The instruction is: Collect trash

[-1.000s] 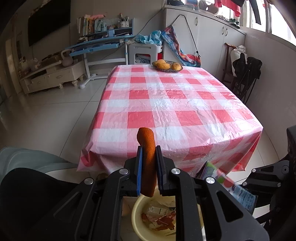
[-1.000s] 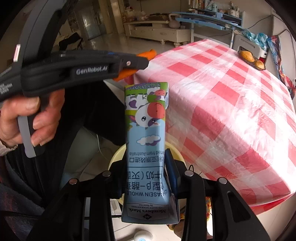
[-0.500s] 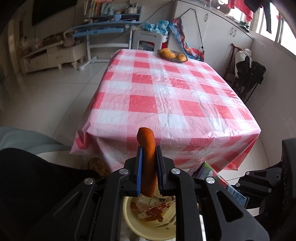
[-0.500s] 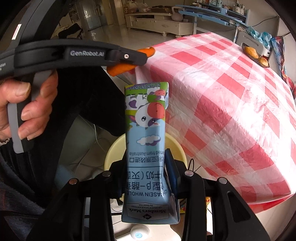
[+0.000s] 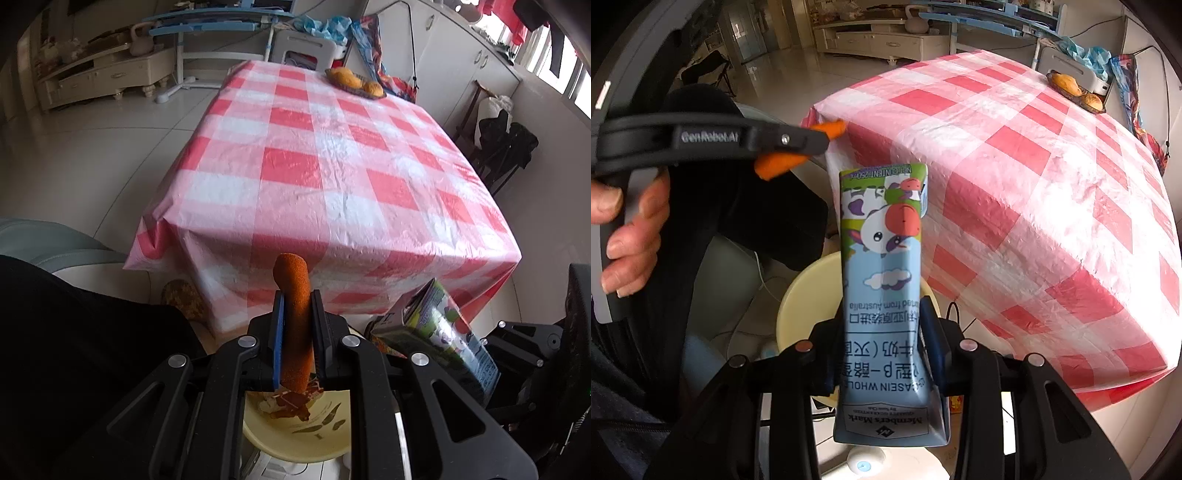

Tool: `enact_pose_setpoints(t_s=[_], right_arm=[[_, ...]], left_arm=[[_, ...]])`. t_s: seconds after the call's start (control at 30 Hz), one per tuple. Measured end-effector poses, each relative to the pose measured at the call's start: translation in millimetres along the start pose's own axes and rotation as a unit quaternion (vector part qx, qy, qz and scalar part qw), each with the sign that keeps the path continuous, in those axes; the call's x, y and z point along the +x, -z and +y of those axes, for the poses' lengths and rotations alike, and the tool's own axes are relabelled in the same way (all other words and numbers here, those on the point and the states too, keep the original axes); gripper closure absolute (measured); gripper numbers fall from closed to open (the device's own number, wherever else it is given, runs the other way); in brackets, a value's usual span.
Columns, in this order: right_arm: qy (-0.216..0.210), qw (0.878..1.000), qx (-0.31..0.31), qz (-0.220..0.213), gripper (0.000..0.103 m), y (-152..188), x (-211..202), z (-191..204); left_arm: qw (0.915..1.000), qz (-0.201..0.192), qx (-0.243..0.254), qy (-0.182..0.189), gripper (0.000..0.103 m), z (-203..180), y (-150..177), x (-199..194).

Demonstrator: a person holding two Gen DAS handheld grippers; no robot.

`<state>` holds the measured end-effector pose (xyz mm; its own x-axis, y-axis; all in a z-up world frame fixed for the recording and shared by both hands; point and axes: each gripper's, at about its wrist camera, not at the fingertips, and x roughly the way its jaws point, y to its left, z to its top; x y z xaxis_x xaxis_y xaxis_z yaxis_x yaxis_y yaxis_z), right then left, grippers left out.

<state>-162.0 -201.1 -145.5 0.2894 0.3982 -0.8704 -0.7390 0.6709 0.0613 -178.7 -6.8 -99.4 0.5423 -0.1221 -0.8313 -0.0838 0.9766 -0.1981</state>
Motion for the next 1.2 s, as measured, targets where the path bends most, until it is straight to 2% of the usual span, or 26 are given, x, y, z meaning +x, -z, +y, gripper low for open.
enact_pose_setpoints(t_s=[0.17,0.5,0.9,0.93,0.97,1.0,1.03,1.07,1.2], right_arm=[[0.0,1.0,-0.007,0.005,0.066,1,1,3],[0.005,1.0,-0.015,0.018,0.066,-3,11,5],[0.007,1.0,-0.014,0.019,0.066,-3,14,4],[0.009,1.0,-0.013,0.019,0.066,-2,14,3],[0.013,1.0,-0.012,0.018,0.064,-3,13,2],[0.018,1.0,-0.01,0.016,0.061,-3,13,0],[0.023,1.0,-0.007,0.013,0.056,-3,11,-1],[0.032,0.999,-0.001,0.007,0.053,-4,9,-4],[0.068,0.997,0.021,-0.04,0.044,-10,-8,-16]], left_arm=[[0.9998,0.02,0.007,0.001,0.09,-4,5,8],[0.9976,0.058,-0.018,0.033,0.09,1,15,18],[0.995,0.097,0.006,0.027,0.089,-10,26,29],[0.9944,0.102,0.012,0.023,0.084,-12,27,31],[0.994,0.106,0.017,0.021,0.073,-14,28,32],[0.9937,0.109,0.021,0.016,0.066,-15,29,33],[0.9938,0.108,0.026,0.007,0.053,-17,29,33],[0.9942,0.103,0.032,-0.002,0.047,-19,29,32],[0.996,0.077,0.041,-0.021,0.037,-20,26,24]])
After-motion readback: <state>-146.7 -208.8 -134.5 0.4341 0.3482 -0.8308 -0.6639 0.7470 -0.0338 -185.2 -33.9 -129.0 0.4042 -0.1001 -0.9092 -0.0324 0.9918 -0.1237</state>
